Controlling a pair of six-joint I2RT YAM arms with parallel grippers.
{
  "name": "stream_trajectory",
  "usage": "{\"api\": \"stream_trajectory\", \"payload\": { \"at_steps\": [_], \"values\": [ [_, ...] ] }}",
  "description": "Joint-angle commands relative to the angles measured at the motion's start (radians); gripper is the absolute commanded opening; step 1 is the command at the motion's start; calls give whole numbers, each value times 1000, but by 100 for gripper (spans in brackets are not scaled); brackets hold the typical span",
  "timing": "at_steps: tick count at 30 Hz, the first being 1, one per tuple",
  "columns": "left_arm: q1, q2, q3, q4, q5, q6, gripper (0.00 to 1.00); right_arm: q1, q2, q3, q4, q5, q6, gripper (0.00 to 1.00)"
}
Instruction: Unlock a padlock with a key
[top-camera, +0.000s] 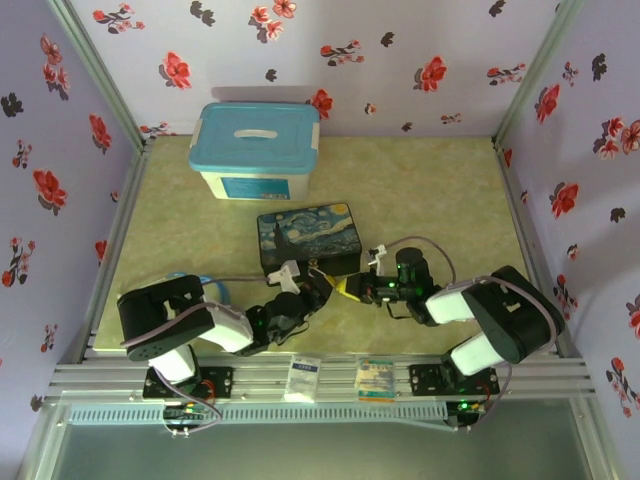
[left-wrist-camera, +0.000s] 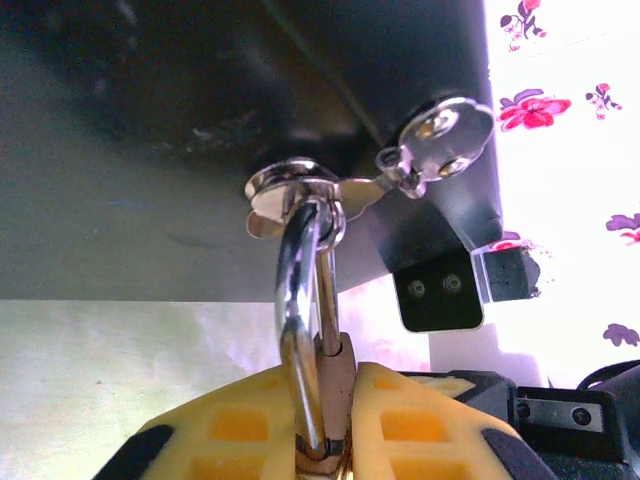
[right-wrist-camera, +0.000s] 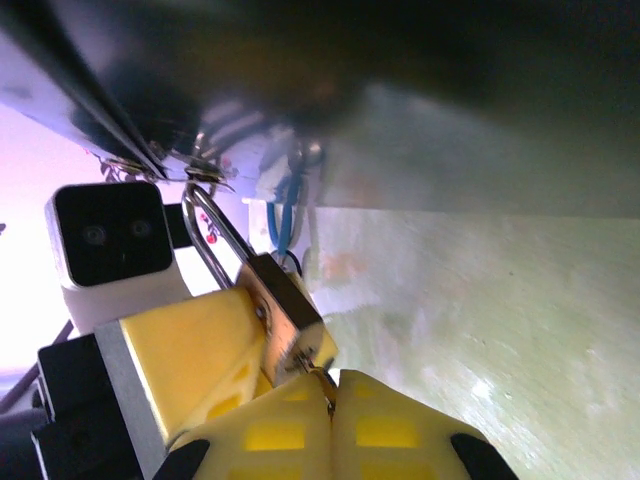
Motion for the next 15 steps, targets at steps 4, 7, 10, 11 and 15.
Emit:
{"api": "stream_trajectory", "payload": {
  "at_steps": [4, 7, 10, 11, 15],
  "values": [
    [-31, 12, 44, 136, 99, -4, 0, 40, -38, 26, 55, 124, 38, 0],
    [-31, 14, 55, 131, 102, 4, 0, 54, -82, 20, 18, 163, 26, 0],
    [-32, 28, 58, 128, 103, -8, 0, 54, -158, 22, -49, 208, 6, 0],
    [-32, 40, 58, 128, 103, -18, 0, 60, -192, 21, -65, 230, 7, 0],
    [-32, 74, 57, 126, 85, -40, 0, 92, -326, 12, -202, 324, -25, 0]
  ]
}}
